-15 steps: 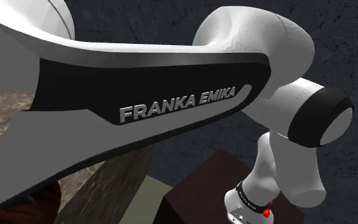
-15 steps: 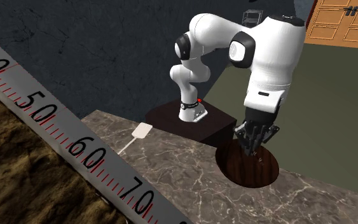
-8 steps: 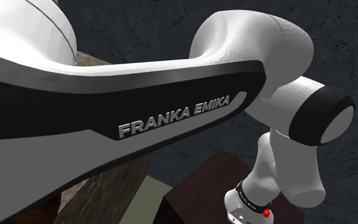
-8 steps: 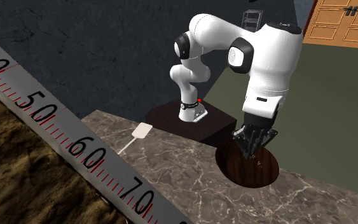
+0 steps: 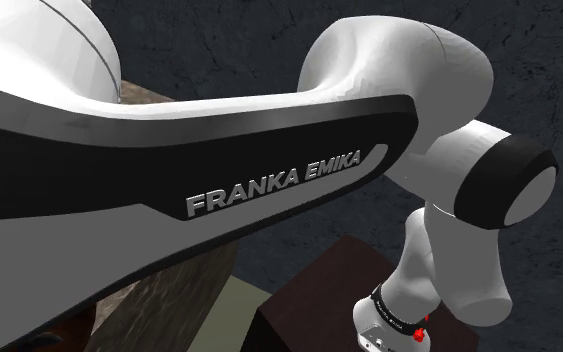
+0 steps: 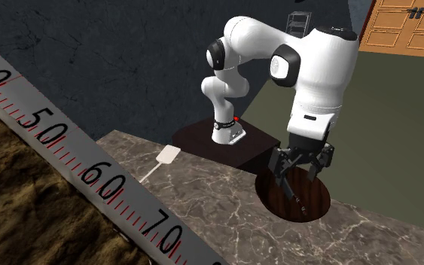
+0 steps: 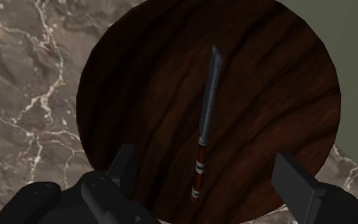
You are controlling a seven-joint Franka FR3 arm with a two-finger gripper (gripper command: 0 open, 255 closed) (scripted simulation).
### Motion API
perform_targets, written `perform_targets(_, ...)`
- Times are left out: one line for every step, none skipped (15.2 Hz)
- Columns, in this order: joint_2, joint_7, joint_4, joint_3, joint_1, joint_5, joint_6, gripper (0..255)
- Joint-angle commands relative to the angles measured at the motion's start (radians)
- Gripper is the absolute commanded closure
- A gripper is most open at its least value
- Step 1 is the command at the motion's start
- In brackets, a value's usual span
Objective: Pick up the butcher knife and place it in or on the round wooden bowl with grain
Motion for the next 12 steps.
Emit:
perform_targets(0.000, 0.000, 0.000, 0.000, 0.000, 0.000, 0.000, 0)
perform_targets(0.003, -0.003, 0.040, 0.000, 0.007, -0.001, -0.036, 0)
perform_targets(0.009, -0.005, 0.084, 0.000, 0.016, -0.003, -0.073, 0)
perform_targets(0.019, -0.008, 0.134, 0.000, 0.026, -0.006, -0.113, 0)
perform_targets(0.029, -0.011, 0.178, -0.001, 0.036, -0.010, -0.147, 0)
perform_targets(0.029, -0.011, 0.178, -0.001, 0.036, -0.009, -0.147, 0)
perform_targets(0.029, -0.011, 0.178, -0.001, 0.036, -0.009, -0.147, 0)
perform_targets(0.028, -0.011, 0.178, -0.001, 0.036, -0.009, -0.147, 0)
perform_targets(0.029, -0.011, 0.178, -0.001, 0.036, -0.009, -0.147, 0)
perform_targets(0.029, -0.011, 0.178, -0.001, 0.036, -0.009, -0.147, 0)
perform_targets(0.029, -0.011, 0.178, -0.001, 0.036, -0.009, -0.147, 0)
perform_targets(0.029, -0.011, 0.178, -0.001, 0.036, -0.009, -0.147, 0)
